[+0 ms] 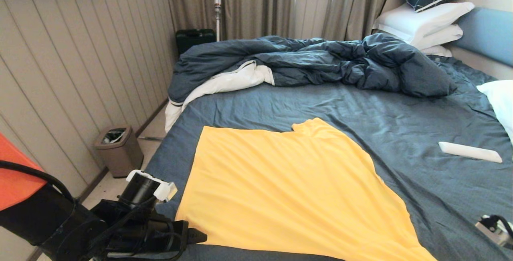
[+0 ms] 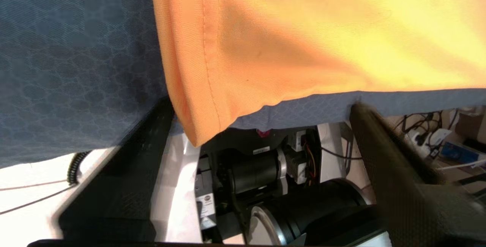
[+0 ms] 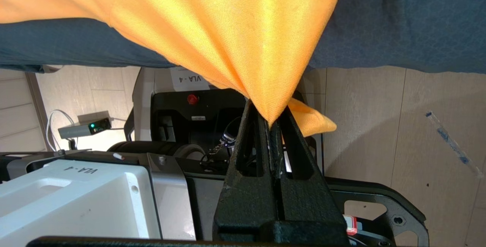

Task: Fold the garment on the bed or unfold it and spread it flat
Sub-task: Fold the yellow T-shirt

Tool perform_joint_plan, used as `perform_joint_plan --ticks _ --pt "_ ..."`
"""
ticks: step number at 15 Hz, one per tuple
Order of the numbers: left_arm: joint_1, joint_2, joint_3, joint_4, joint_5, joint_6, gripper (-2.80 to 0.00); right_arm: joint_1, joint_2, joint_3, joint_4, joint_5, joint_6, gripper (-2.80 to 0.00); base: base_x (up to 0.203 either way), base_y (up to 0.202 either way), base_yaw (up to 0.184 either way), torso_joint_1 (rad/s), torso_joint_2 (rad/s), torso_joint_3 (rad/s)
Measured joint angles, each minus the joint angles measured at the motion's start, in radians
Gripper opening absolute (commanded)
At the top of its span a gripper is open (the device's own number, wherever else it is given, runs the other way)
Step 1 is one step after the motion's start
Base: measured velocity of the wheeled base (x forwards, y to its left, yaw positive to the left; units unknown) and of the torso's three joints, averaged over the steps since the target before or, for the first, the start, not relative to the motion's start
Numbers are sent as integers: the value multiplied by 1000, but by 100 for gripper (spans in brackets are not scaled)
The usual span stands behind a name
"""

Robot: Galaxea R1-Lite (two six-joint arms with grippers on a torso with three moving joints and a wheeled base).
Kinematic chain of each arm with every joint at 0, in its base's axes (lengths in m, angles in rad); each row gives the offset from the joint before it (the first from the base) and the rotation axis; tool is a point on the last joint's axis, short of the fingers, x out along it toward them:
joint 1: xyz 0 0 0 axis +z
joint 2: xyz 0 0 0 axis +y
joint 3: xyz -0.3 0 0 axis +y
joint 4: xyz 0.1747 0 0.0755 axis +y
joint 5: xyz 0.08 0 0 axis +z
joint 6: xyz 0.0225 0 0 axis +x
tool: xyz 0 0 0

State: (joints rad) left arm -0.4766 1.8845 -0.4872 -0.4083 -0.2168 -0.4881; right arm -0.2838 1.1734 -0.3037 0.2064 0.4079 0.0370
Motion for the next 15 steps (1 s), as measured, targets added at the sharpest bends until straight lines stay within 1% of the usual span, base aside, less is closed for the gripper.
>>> perform_joint_plan --ticks 12,15 --pt "-2 -12 1 0 -5 -1 -280 -2 0 -7 0 -2 0 -280 0 0 0 0 0 0" --pt "-1 -55 20 14 -4 -9 -280 -2 -3 -7 2 -1 0 -280 0 0 0 0 0 0"
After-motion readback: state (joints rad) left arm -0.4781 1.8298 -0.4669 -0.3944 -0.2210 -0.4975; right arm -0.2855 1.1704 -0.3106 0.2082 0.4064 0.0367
